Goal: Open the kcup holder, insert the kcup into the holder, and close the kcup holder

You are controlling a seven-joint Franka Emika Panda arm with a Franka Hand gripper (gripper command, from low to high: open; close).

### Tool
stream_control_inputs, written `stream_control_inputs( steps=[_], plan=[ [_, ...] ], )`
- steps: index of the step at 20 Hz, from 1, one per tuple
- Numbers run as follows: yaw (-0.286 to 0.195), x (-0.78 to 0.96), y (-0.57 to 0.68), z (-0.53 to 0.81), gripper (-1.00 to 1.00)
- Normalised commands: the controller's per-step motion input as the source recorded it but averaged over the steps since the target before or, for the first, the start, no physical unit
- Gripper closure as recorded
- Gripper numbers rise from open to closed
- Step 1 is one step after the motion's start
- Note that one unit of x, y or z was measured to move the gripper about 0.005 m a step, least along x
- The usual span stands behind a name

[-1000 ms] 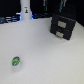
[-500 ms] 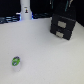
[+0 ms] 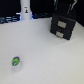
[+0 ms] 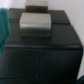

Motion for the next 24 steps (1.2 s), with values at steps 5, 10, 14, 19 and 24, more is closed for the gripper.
stream_control_inputs(
  steps=[5,10,14,19,24],
  plan=[
    [-0.123,-0.19,0.34,-0.41,-1.0],
    [-0.099,-0.14,0.21,-0.44,-1.0],
    [-0.058,-0.13,0.18,-0.45,-1.0],
    [-0.032,-0.21,0.14,-0.48,-1.0],
    [-0.013,-0.31,0.04,-0.42,-1.0]
  ],
)
